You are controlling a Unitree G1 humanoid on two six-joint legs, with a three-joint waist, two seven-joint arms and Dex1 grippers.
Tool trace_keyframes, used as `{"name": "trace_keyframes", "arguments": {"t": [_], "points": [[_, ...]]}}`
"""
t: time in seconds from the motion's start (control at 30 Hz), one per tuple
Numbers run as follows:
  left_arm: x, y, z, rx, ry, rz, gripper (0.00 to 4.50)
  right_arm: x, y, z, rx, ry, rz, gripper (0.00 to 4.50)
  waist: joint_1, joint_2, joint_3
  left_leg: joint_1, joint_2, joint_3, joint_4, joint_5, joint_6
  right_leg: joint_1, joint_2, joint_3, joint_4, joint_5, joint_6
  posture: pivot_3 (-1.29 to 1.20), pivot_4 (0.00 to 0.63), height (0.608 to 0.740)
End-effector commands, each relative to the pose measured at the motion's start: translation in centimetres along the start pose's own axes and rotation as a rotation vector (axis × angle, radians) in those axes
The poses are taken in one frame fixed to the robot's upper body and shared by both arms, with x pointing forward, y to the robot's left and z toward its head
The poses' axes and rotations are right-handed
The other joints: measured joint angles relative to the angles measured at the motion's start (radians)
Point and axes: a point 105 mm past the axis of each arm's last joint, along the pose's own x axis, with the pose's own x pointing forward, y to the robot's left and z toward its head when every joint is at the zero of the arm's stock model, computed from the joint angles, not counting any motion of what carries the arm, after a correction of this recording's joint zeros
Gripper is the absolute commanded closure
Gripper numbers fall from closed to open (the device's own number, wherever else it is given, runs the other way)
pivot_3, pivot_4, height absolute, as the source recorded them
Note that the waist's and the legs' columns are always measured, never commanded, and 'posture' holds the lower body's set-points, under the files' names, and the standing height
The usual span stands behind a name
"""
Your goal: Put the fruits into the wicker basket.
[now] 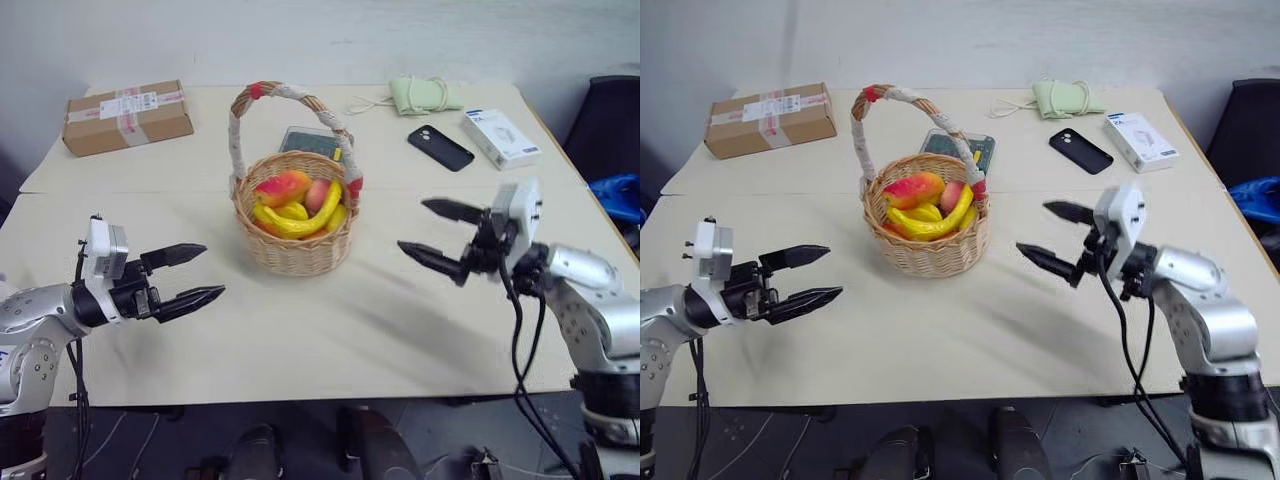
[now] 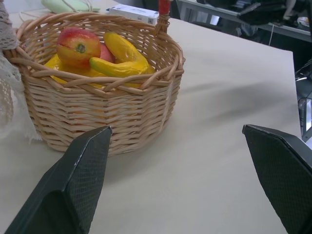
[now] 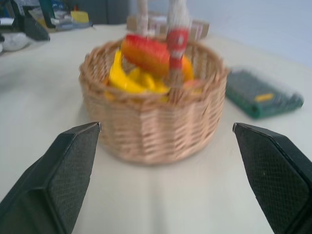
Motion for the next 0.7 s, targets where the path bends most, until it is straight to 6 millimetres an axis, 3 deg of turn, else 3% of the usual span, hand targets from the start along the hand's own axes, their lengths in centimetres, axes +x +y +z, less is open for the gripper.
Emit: {"name": "trace_keyframes", "arguments": {"t": [0.03,0.1,0.23,0.37,0.5,0.7], "points": [[0.6,0.0,1.8,-0.016,-0.029,-0.020,0.00,3.0,0.7,1.1,0.051,-0.015,0.156,0.02,0.001,0.000,0.000,0.000,0.000,-0.001,-0.001,0.002,0.000,0.000,0.000,0.001,0.000,0.000,0.000,0.00,0.150,0.740],[0.8,0.1,2.1,-0.003,-0.036,-0.018,0.00,4.4,-0.1,1.7,0.058,-0.045,0.154,0.02,0.004,0.000,0.000,0.000,0.002,-0.003,-0.002,0.002,-0.001,0.000,0.000,0.000,0.001,0.000,-0.001,0.00,0.150,0.740],[1.3,-0.7,1.7,0.012,-0.027,-0.047,0.00,7.5,-0.9,0.8,0.073,0.017,0.200,0.02,0.005,0.000,0.000,-0.003,0.004,-0.002,-0.001,0.002,-0.001,-0.001,-0.001,0.000,-0.001,0.000,-0.001,0.00,0.150,0.740],[1.4,-1.0,1.5,0.038,-0.023,-0.041,0.00,8.9,-1.0,0.5,0.080,0.015,0.236,0.02,0.005,0.000,0.000,-0.004,0.003,-0.001,0.000,0.002,-0.001,-0.002,-0.002,0.000,-0.002,0.000,-0.001,0.00,0.150,0.740],[1.6,-1.0,1.1,0.067,-0.014,-0.023,0.00,9.5,-0.6,0.3,0.044,0.033,0.272,0.95,0.005,0.000,0.000,-0.004,0.003,-0.001,-0.001,0.001,-0.001,-0.002,-0.003,0.000,-0.002,0.000,-0.001,0.00,0.150,0.740],[1.7,-1.5,0.4,0.078,0.005,-0.059,0.00,8.5,-1.0,1.4,0.026,0.017,0.274,3.02,0.004,0.000,0.001,-0.004,0.003,-0.002,0.000,0.001,0.000,-0.002,-0.003,0.000,0.000,0.000,-0.001,0.00,0.150,0.740]]}}
